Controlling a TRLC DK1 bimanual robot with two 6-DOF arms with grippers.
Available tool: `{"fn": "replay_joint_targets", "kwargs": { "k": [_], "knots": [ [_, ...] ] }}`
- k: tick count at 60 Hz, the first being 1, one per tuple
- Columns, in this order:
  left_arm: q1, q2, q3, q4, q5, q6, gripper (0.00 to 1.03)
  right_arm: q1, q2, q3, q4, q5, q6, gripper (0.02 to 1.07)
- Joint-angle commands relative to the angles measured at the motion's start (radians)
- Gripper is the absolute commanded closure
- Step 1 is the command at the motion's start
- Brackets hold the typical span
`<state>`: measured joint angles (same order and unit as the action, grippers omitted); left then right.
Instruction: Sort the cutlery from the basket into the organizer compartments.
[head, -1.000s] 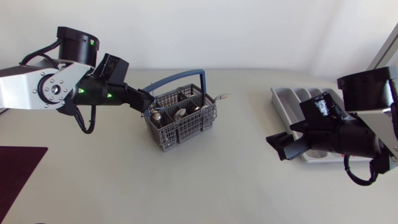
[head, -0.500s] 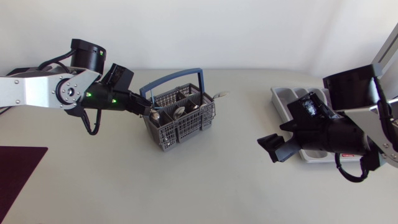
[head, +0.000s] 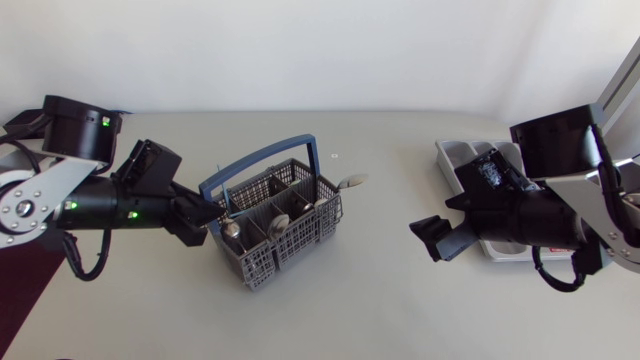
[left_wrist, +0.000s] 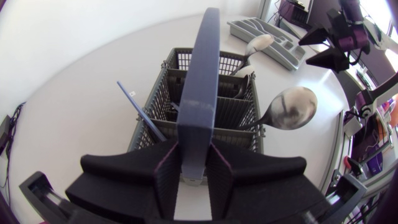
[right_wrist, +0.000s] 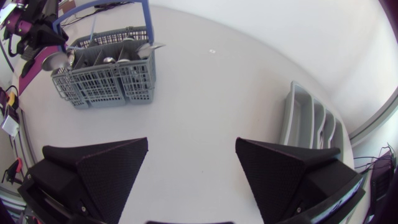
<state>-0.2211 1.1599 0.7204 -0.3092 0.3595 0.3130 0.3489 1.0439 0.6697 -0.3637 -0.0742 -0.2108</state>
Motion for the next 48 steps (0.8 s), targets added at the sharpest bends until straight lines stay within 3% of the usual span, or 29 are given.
{"fn": "replay_joint_targets", "kwargs": {
  "k": [1,8,13,15,21,27,35,41,48],
  "knots": [
    [-0.004,-0.065,-0.029,0.018,0.019,0.005,0.78,0.019,0.025,-0.001,0.028,0.011,-0.010,0.06],
    [-0.001,-0.097,-0.045,0.016,0.013,0.023,0.41,0.039,0.068,0.018,0.046,0.028,-0.004,0.06],
    [-0.003,-0.126,-0.059,0.013,0.012,0.041,0.24,0.039,0.094,0.030,0.054,0.028,-0.004,0.06],
    [-0.003,-0.146,-0.065,0.010,0.012,0.044,0.19,0.039,0.104,0.033,0.058,0.028,-0.004,0.06],
    [0.011,-0.220,-0.062,-0.037,0.006,0.069,0.18,0.038,0.128,0.041,0.065,0.030,-0.006,0.06],
    [0.057,-0.295,-0.059,-0.172,-0.005,0.166,0.23,0.022,0.142,0.044,0.071,0.030,-0.016,0.06],
    [0.137,-0.367,-0.110,-0.252,-0.007,0.296,0.46,0.009,0.160,0.047,0.077,0.027,-0.029,0.06],
    [0.189,-0.393,-0.148,-0.265,-0.005,0.357,0.63,0.007,0.191,0.051,0.097,0.025,-0.032,0.06],
    [0.189,-0.358,-0.184,-0.229,-0.005,0.380,0.86,0.009,0.235,0.068,0.114,0.025,-0.024,0.06]
  ]
}}
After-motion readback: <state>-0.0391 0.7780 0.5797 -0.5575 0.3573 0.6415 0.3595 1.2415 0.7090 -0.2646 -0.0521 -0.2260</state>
